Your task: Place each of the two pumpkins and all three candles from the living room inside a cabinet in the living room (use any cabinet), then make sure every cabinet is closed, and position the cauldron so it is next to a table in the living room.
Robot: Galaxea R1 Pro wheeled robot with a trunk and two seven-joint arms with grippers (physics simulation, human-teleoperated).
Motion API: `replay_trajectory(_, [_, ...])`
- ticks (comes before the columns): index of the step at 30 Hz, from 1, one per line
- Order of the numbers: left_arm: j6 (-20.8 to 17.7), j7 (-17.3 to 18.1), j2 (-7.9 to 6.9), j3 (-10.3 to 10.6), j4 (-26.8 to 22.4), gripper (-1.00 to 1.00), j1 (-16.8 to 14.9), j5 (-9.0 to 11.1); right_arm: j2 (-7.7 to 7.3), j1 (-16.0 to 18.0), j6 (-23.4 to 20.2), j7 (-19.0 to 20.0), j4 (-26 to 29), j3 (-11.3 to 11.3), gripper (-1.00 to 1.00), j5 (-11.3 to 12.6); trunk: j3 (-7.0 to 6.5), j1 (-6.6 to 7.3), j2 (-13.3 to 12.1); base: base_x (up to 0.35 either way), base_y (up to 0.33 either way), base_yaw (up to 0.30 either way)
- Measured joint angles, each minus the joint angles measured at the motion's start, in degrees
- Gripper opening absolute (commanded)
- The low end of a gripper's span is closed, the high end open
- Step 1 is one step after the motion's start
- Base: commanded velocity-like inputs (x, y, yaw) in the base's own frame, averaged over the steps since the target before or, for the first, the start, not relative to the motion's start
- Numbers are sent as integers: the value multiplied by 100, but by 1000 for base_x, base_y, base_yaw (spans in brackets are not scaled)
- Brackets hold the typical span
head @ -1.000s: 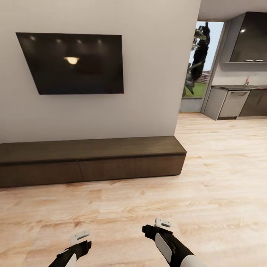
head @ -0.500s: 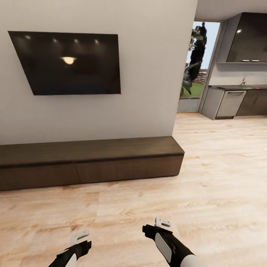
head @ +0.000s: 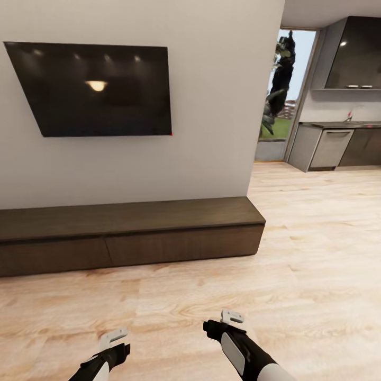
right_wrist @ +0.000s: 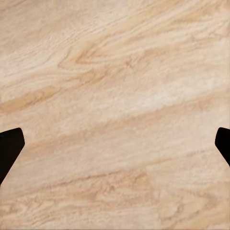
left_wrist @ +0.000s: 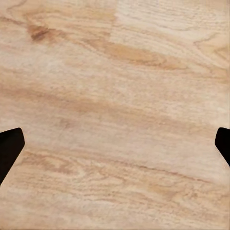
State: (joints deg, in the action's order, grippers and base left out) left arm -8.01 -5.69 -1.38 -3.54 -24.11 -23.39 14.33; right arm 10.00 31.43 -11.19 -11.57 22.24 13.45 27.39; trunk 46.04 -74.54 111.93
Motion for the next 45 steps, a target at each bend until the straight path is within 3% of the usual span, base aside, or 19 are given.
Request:
replay_trajectory(41, [-62,92,-12,-35,-41,100,0,42,0,0,89,7,-9,0,100,1,0,-1,0,50,5,0])
replay_trajectory(43, [-110,99,-38,-40,-62,100,-2,51,0,0,89,11,-6,0,100,1,0,-1,0,0,0,0])
replay_trajectory(45, [-373,114,-164,-42,-119,100,-24,66,0,0,90,13,-3,0,100,1,0,-1,0,0,0,0])
